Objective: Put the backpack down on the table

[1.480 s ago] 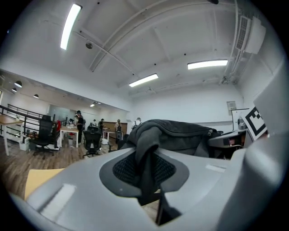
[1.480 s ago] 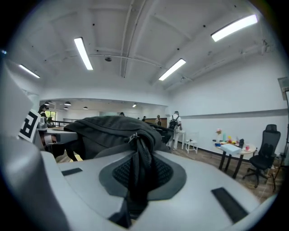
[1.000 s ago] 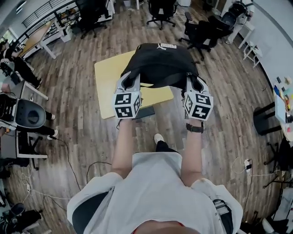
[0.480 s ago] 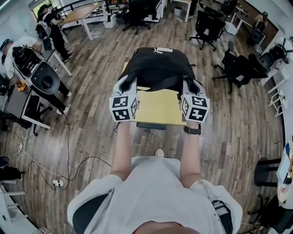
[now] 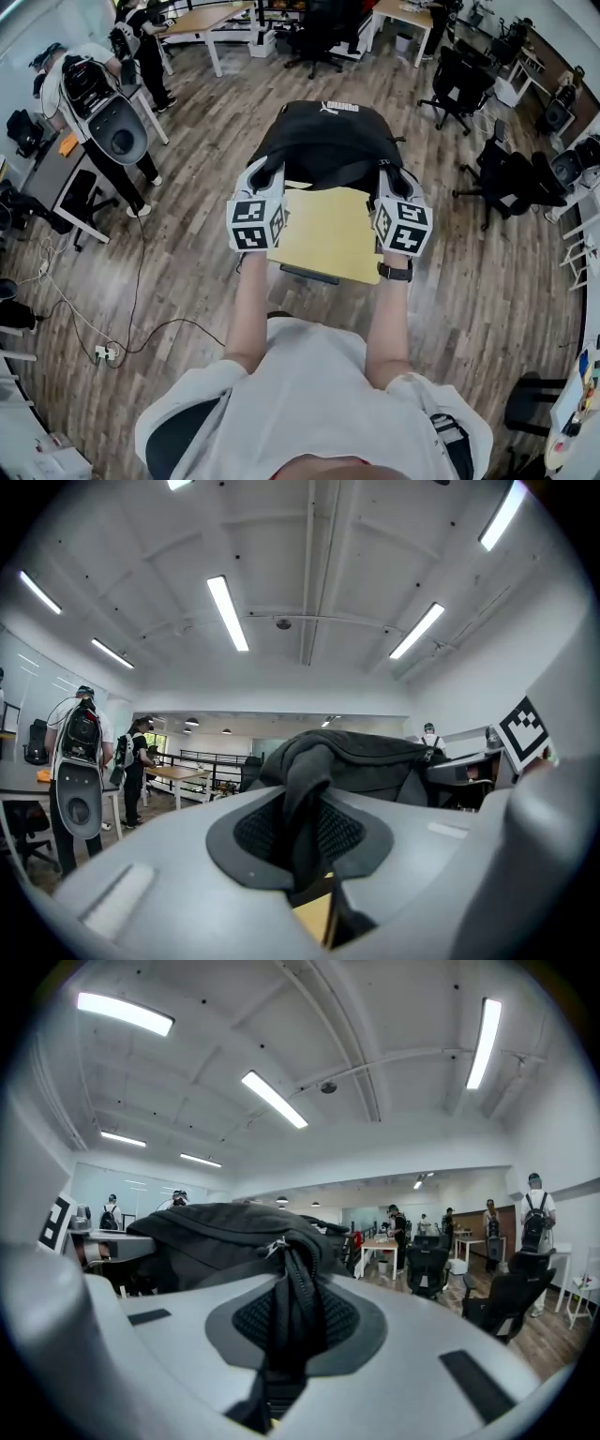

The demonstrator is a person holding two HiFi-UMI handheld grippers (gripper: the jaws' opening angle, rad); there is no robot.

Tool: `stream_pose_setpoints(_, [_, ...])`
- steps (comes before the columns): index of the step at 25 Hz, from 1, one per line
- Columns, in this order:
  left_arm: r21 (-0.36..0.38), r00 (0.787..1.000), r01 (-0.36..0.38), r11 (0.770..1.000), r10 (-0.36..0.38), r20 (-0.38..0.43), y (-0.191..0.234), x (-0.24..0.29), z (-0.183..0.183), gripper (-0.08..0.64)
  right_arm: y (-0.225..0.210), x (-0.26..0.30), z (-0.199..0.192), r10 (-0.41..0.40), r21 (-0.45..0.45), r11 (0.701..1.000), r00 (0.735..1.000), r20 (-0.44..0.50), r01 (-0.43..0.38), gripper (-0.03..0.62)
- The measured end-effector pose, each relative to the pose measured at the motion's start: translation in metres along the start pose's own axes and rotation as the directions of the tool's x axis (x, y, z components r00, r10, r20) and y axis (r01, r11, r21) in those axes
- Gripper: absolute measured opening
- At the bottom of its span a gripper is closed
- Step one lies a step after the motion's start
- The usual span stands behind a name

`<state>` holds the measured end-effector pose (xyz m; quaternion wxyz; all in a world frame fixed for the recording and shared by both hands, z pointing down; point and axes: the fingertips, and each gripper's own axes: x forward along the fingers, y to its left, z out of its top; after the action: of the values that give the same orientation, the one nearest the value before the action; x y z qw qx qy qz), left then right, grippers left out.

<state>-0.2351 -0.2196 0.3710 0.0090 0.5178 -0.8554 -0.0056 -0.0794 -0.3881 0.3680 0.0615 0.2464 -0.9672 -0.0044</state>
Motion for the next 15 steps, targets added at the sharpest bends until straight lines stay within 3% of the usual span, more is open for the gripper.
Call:
stream_pose_setpoints(7, [-0.021,0.997,-0.054,0.998,0.053,-0.049,0.009,0.013,-0.024,0.063,-0.004,0.039,-0.028,0.059,0.032,0.998,0.997,-0.052,-0.057,0.040])
stream_pose_setpoints(15, [-0.019,0.993,-0.095,0.995,0.093,-0.068,0.034,0.050,-0.027,0.063,-0.005,0.092,-0.029,0.107,0.047,0.993,0.992,-0.064,-0.104,0.040])
